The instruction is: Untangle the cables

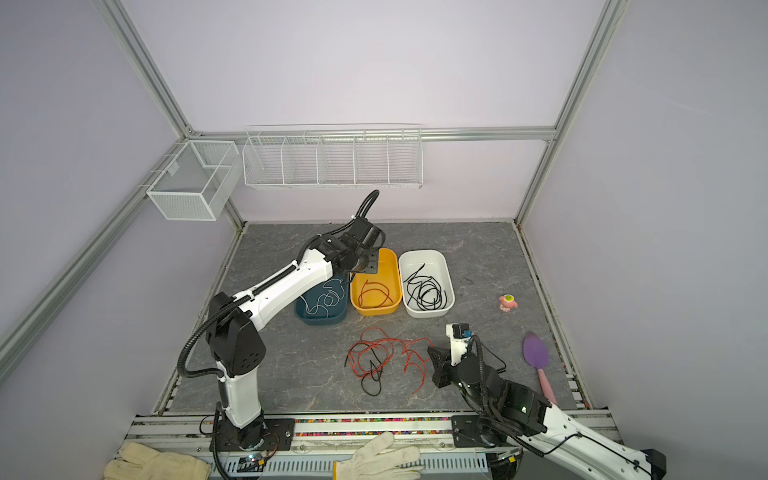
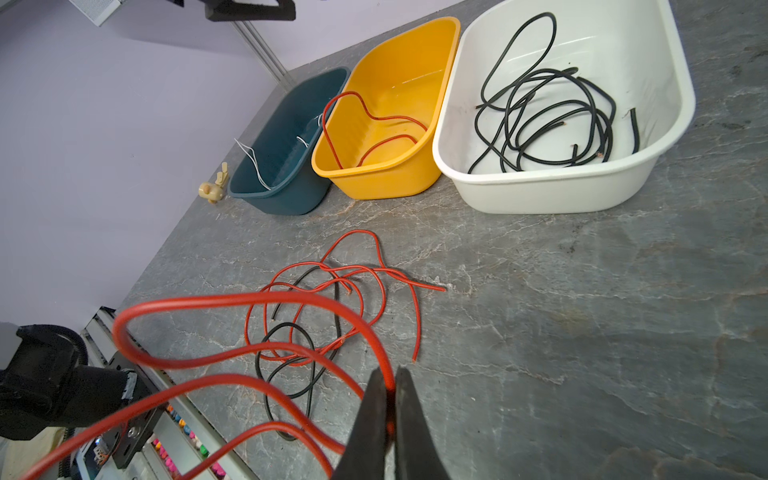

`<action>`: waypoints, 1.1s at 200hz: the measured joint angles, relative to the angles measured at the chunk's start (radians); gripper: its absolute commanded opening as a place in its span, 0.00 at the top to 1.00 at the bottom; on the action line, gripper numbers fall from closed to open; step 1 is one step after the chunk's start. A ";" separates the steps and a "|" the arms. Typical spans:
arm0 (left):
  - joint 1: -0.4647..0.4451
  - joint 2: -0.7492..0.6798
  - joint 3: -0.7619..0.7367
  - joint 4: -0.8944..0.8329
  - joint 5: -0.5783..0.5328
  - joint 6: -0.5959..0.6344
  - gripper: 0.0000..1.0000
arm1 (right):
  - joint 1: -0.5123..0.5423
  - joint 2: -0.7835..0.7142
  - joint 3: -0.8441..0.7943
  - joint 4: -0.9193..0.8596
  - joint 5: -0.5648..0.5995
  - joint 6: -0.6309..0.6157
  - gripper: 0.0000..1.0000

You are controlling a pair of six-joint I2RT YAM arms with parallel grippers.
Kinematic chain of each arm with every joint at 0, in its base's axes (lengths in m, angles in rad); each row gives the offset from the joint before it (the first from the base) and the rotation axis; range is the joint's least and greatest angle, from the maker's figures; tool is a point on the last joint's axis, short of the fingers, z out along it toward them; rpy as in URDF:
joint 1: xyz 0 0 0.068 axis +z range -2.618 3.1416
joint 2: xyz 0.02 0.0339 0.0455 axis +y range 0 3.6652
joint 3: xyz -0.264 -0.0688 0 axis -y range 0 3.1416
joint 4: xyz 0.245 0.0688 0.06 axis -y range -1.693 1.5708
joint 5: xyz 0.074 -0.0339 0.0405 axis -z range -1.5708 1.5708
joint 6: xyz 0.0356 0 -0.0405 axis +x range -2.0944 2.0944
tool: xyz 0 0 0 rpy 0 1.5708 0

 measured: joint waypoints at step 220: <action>0.406 -0.456 -0.682 0.111 0.076 -0.032 0.56 | 0.000 0.088 0.005 0.051 -0.037 0.000 0.93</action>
